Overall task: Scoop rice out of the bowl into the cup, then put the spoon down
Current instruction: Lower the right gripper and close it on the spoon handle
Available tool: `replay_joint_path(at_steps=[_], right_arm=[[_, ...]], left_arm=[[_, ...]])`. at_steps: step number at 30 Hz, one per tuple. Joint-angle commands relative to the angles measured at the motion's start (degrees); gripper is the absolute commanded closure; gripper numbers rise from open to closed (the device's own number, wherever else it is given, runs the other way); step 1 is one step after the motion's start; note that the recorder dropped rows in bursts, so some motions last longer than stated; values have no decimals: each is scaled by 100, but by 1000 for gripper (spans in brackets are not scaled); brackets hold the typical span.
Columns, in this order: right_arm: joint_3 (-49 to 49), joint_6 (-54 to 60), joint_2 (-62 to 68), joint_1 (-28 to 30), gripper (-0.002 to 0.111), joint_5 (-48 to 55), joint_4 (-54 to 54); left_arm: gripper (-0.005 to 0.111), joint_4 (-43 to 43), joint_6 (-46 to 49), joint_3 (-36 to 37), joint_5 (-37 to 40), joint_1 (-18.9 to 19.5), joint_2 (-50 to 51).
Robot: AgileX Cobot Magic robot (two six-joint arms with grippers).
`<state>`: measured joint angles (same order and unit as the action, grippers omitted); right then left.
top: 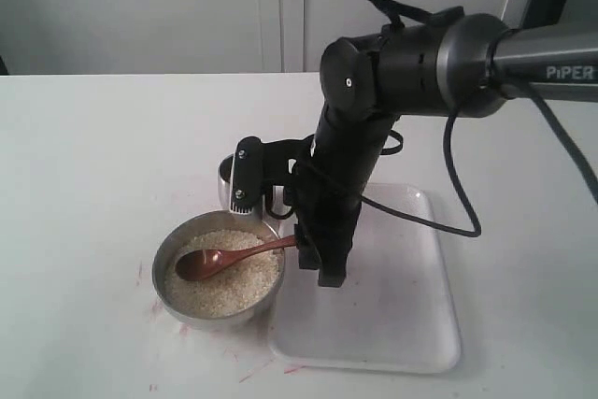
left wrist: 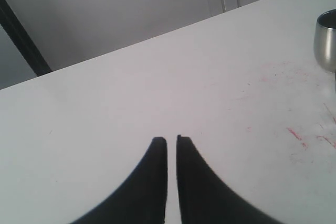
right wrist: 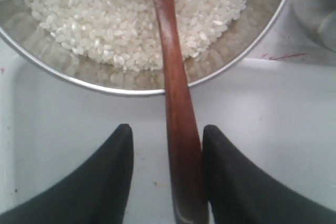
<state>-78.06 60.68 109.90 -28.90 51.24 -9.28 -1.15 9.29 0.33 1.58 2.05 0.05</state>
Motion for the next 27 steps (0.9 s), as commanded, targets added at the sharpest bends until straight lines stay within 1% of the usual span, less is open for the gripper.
replay_joint_path(at_steps=[1, 9, 15, 18, 22, 27], right_arm=[[-12, 114, 59, 33, 68, -36, -158], [-12, 126, 59, 33, 68, 61, -427], [-12, 126, 59, -29, 68, 280, -434], [-12, 126, 59, -112, 72, 306, -434], [-12, 126, 59, -241, 81, 249, -400], [-12, 100, 59, -257, 88, 228, -391]], left_arm=[[92, 64, -8, -33, -34, -6, -5], [92, 64, -8, -33, -34, -6, -5], [92, 64, -8, -33, -34, -6, -5], [92, 64, -8, -33, -34, -6, -5], [92, 64, -8, -33, -34, -6, -5], [92, 64, -8, -33, -34, -6, -5]])
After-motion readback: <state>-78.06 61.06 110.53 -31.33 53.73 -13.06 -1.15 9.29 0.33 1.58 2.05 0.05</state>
